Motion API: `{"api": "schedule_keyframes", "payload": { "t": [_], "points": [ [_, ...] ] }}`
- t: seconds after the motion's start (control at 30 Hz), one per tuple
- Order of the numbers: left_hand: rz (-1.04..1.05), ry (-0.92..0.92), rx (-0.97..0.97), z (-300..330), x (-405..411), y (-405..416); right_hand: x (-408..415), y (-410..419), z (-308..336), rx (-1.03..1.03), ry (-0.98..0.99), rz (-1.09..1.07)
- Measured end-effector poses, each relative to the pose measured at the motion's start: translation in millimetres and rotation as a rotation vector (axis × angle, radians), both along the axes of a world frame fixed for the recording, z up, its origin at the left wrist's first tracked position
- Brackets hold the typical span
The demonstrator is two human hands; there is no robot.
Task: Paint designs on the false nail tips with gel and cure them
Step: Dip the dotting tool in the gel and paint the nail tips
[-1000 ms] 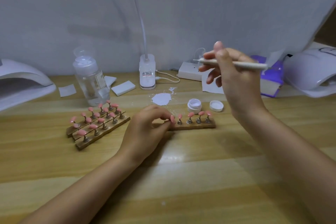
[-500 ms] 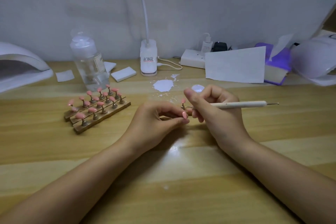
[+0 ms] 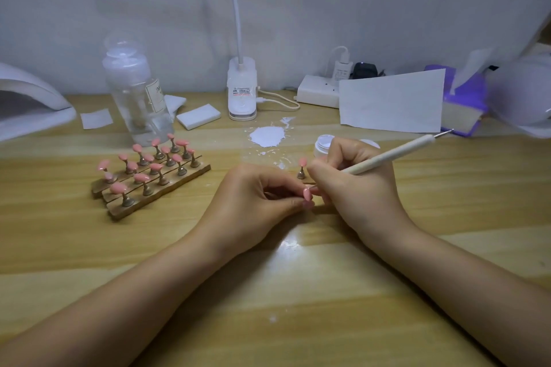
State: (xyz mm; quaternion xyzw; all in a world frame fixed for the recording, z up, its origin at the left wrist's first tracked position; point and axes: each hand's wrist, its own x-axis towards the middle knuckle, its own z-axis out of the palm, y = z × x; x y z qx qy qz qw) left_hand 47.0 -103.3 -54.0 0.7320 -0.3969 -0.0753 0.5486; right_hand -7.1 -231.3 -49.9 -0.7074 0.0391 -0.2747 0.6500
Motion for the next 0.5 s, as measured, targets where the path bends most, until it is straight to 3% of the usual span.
{"api": "schedule_keyframes", "payload": {
  "t": [0.5],
  "points": [
    [0.008, -0.002, 0.018, 0.9, -2.4, -1.5, 2.3, 0.0, -1.4, -0.015, 0.008, 0.007]
  ]
}}
